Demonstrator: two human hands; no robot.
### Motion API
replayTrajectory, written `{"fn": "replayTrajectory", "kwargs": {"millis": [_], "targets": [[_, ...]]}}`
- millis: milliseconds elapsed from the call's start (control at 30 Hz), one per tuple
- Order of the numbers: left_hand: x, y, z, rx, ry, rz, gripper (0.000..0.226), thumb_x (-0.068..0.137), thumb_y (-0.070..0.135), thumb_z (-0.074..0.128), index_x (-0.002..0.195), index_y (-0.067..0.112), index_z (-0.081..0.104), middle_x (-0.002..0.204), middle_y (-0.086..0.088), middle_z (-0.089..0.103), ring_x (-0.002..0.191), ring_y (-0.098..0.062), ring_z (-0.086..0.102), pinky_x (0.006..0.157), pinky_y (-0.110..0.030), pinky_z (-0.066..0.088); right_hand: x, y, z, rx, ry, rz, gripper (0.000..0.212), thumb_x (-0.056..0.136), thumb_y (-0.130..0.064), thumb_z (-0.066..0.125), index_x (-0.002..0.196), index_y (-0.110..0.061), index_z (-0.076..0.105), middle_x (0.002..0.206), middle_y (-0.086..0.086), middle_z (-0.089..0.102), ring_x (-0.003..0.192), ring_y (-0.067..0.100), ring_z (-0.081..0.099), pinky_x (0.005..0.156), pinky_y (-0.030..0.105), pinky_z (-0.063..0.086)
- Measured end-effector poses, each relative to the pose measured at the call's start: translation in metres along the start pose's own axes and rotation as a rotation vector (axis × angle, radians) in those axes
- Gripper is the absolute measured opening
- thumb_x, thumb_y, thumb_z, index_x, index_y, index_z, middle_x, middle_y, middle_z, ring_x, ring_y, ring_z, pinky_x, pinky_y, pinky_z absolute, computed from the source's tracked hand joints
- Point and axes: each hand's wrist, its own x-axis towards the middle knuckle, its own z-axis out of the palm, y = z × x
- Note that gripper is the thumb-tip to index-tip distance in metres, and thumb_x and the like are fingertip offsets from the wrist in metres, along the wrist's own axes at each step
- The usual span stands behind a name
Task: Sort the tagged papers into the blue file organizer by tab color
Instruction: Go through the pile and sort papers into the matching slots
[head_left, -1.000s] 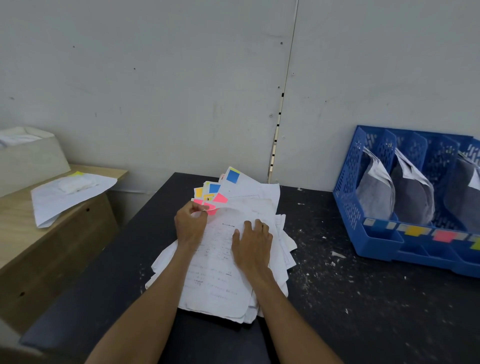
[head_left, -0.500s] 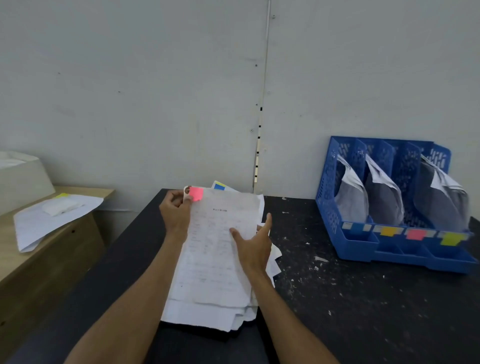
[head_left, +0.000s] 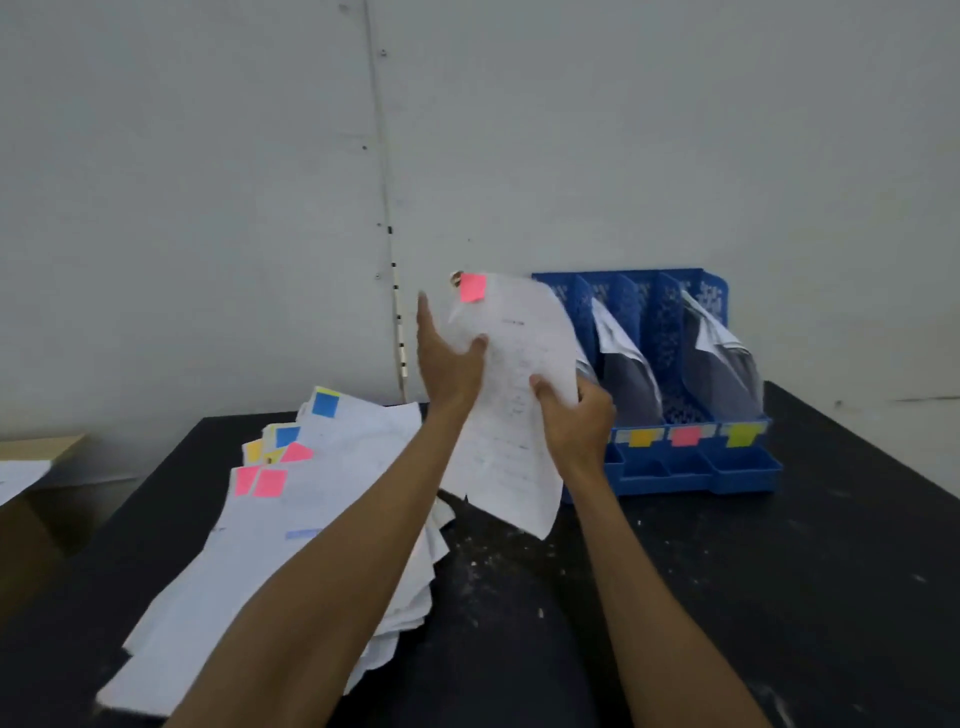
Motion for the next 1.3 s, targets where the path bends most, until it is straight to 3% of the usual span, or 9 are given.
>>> {"fn": "replayTrajectory", "kwargs": {"millis": [100,300,367,500,667,833,1000,1133,1300], "targets": [[-0.026,0.012,0.058,0.006,-0.225,0.011,0.086,0.093,0.017,0.059,0.155,0.024,-0.002,0.162,-0.002,0.008,0.148,-0.020,0.011,0.121,-0.039,0.015,0.020,-0.001,-0.042,-0.113,0.217,-0.085,0.012,0.091,-0.028,0.064,0.095,-0.017,0.066,0.080,-0.014,0.062,0.071,-0.001,0.057,0.059,0.011,0.045],[-0.078,0.029,0.142,-0.054,-0.607,-0.013,0.063,0.101,0.037,0.042,0.154,0.023,0.012,0.158,-0.005,0.023,0.142,-0.025,0.030,0.109,-0.034,0.033,0.042,0.001,-0.099,-0.329,0.646,-0.334,0.013,0.090,-0.014,0.064,0.092,-0.003,0.070,0.083,0.001,0.068,0.077,-0.002,0.050,0.068,0.006,0.039],[-0.087,0.031,0.158,-0.056,-0.672,-0.038,0.068,0.101,0.046,0.037,0.155,0.026,0.000,0.162,-0.005,0.005,0.148,-0.026,0.010,0.115,-0.041,0.023,0.049,0.006,-0.107,-0.366,0.689,-0.415,0.015,0.090,-0.015,0.063,0.093,-0.002,0.070,0.087,0.007,0.071,0.080,0.001,0.056,0.071,0.008,0.042],[-0.102,0.026,0.183,0.042,-0.684,0.040,0.077,0.100,0.051,0.037,0.153,0.024,-0.012,0.161,-0.007,-0.017,0.148,-0.027,-0.015,0.119,-0.048,0.006,0.059,0.018,-0.114,-0.373,0.672,-0.462,0.029,0.096,-0.030,0.056,0.106,-0.007,0.069,0.100,0.005,0.072,0.091,0.011,0.067,0.078,0.024,0.056],[-0.114,0.037,0.191,0.084,-0.392,0.239,0.061,0.098,0.044,0.047,0.149,0.014,0.031,0.162,-0.009,0.000,0.150,-0.020,-0.002,0.117,-0.028,0.011,0.067,0.022,-0.124,-0.345,0.743,-0.502,0.029,0.097,-0.028,0.056,0.098,-0.002,0.068,0.092,0.008,0.071,0.084,0.018,0.069,0.067,0.037,0.057],[-0.119,0.049,0.182,-0.047,-0.516,0.184,0.049,0.097,0.048,0.040,0.124,0.010,0.056,0.127,-0.008,0.060,0.107,-0.016,0.057,0.100,-0.038,0.047,0.070,0.033,-0.122,-0.264,0.687,-0.414,0.029,0.096,-0.028,0.057,0.106,-0.002,0.067,0.101,0.010,0.071,0.093,0.017,0.068,0.073,0.033,0.058],[-0.086,0.018,0.211,-0.135,-0.679,-0.198,0.086,0.081,0.084,0.026,0.143,0.027,0.040,0.143,-0.004,0.049,0.128,-0.026,0.050,0.107,-0.047,0.039,0.083,0.037,-0.110,-0.284,0.484,-0.435,0.025,0.100,-0.014,0.046,0.102,0.005,0.063,0.095,0.004,0.065,0.086,0.002,0.058,0.075,0.001,0.040],[-0.063,0.027,0.204,-0.380,-0.651,-0.447,0.078,0.088,0.073,0.033,0.140,0.018,0.049,0.134,-0.010,0.058,0.120,-0.023,0.057,0.110,-0.043,0.039,0.099,0.064,-0.097,-0.669,0.289,-0.315,0.036,0.100,-0.031,0.033,0.100,-0.007,0.059,0.081,0.009,0.066,0.074,0.028,0.061,0.055,0.030,0.037],[-0.051,0.044,0.188,-0.412,-0.682,-0.460,0.068,0.098,0.060,0.028,0.147,0.015,0.035,0.146,-0.011,0.044,0.132,-0.025,0.045,0.114,-0.040,0.034,0.109,0.072,-0.085,-0.792,0.219,-0.225,0.040,0.101,-0.035,0.028,0.118,-0.010,0.054,0.089,0.013,0.068,0.080,0.034,0.064,0.058,0.030,0.034]]}}
